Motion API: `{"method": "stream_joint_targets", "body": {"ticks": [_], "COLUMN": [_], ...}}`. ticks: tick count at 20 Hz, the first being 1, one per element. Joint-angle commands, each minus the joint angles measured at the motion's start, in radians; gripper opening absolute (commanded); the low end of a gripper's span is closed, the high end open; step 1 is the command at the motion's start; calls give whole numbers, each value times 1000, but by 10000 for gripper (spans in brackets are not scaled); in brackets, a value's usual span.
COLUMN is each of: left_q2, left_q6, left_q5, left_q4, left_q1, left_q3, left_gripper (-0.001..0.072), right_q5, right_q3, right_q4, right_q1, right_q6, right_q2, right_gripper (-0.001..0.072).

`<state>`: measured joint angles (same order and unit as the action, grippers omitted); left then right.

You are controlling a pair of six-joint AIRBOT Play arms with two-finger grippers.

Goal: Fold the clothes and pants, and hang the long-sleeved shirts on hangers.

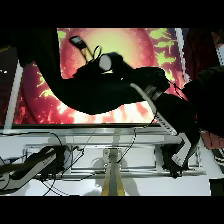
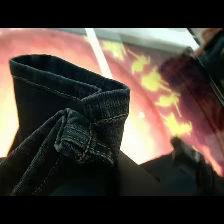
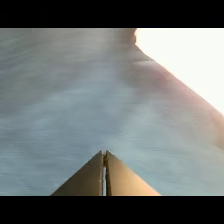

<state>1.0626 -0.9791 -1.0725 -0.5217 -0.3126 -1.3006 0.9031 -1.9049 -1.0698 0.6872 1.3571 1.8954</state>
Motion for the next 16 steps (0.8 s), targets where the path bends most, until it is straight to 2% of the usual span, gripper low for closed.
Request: {"method": "stream_joint_targets", "body": {"ticks": [1, 5, 6, 7, 8, 10, 12, 16], "left_q2": [37, 141, 165, 179, 186, 174, 139, 50], "left_q6": [-48, -81, -80, -79, -79, -77, -112, -216], "left_q5": [-12, -12, -12, -12, -13, -13, -13, -48], "left_q4": [0, 11, 27, 26, 13, -37, -122, -419], "left_q1": [124, 428, 509, 570, 609, 610, 532, 239], "left_q3": [69, 101, 101, 101, 101, 100, 100, 111], "left_gripper": [28, 29, 55, 293, 720, 702, 701, 695], "right_q5": [119, 209, 225, 239, 253, 275, 287, 318], "right_q3": [0, 0, 0, 0, 0, 0, 0, 0], "right_q4": [-33, -26, -26, -26, -26, -29, -35, -68], "right_q1": [-188, -372, -409, -442, -472, -528, -579, -640], "right_q6": [-5, 56, 72, 80, 88, 90, 89, 72], "right_q2": [-26, -38, -41, -46, -53, -74, -100, -125], "right_gripper": [22, 22, 22, 22, 22, 22, 22, 22]}}
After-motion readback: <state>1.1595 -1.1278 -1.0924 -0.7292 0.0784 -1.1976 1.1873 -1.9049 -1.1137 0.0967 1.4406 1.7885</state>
